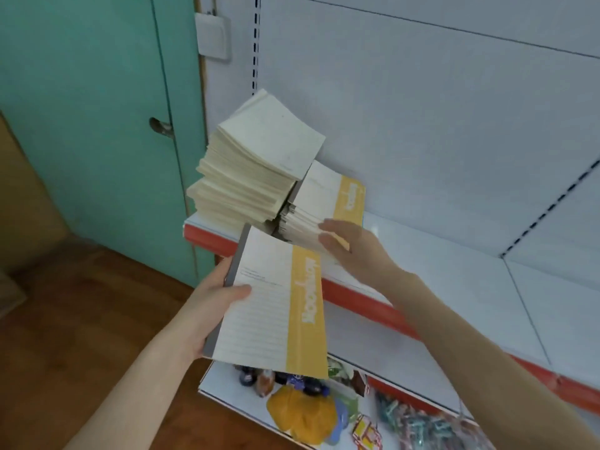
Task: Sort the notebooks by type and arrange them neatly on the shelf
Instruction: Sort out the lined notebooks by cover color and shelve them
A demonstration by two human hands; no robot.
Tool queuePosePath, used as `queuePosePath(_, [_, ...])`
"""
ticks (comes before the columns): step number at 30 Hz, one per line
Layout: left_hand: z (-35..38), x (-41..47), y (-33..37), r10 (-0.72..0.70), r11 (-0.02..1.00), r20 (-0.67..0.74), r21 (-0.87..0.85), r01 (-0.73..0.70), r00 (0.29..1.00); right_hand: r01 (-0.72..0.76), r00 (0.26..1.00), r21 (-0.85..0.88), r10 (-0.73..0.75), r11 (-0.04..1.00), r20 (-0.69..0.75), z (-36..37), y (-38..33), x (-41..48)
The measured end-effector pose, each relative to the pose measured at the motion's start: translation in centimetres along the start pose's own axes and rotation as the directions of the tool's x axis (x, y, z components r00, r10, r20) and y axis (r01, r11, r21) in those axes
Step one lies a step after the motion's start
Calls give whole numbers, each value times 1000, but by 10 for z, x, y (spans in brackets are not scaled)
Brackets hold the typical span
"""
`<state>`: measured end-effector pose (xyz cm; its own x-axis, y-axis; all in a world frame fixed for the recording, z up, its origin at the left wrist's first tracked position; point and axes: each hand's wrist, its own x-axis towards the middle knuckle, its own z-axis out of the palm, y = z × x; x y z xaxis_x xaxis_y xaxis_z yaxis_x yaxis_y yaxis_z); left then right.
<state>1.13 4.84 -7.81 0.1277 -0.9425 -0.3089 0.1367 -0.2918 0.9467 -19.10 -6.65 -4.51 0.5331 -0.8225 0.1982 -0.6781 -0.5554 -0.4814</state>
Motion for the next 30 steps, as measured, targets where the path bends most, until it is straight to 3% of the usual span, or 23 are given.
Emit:
queuePosePath(2, [-10,-8,-7,12,1000,-26,-6,-12,1000,-150,987,-185,159,971,33,5,19,40])
queuePosePath(5, [-17,-16,-10,21,999,-72,-42,-24,997,-260,957,-258,283,931,58,16,42,64])
queuePosePath(8, [-20,-21,-12,32,997,-80,-64,-37,996,-162,986,-349,169,923,-9,19,43,53])
queuePosePath(14, [-4,-23,-11,22,996,-56,-85,-27,998,-9,996,-644,61,765,58,7,36,28])
queuePosePath(19, [7,-22,-6,43,993,-56,-109,-49,998,-7,1000,-533,14,846,10,-6,16,-13])
queuePosePath(21, [12,-21,-3,51,994,-63,-97,-57,997,190,974,-464,-224,865,-19,2,2,-48])
queuePosePath(23, [17,-19,-2,54,992,-46,-115,-59,997,414,898,-397,-439,819,33,18,-16,-85])
queuePosePath(25, [22,-18,0,69,988,-52,-132,-76,996,542,835,-361,-533,759,136,28,-22,-102])
queuePosePath(27, [23,-18,-1,85,989,-72,-113,-93,994,548,834,-186,-512,816,207,26,-23,-98])
queuePosePath(29, [18,-19,-3,80,989,-93,-120,-91,992,392,893,31,-389,919,225,14,-17,-74])
queuePosePath(30, [16,-19,-3,76,988,-104,-127,-89,992,295,933,57,-300,954,198,9,-10,-56])
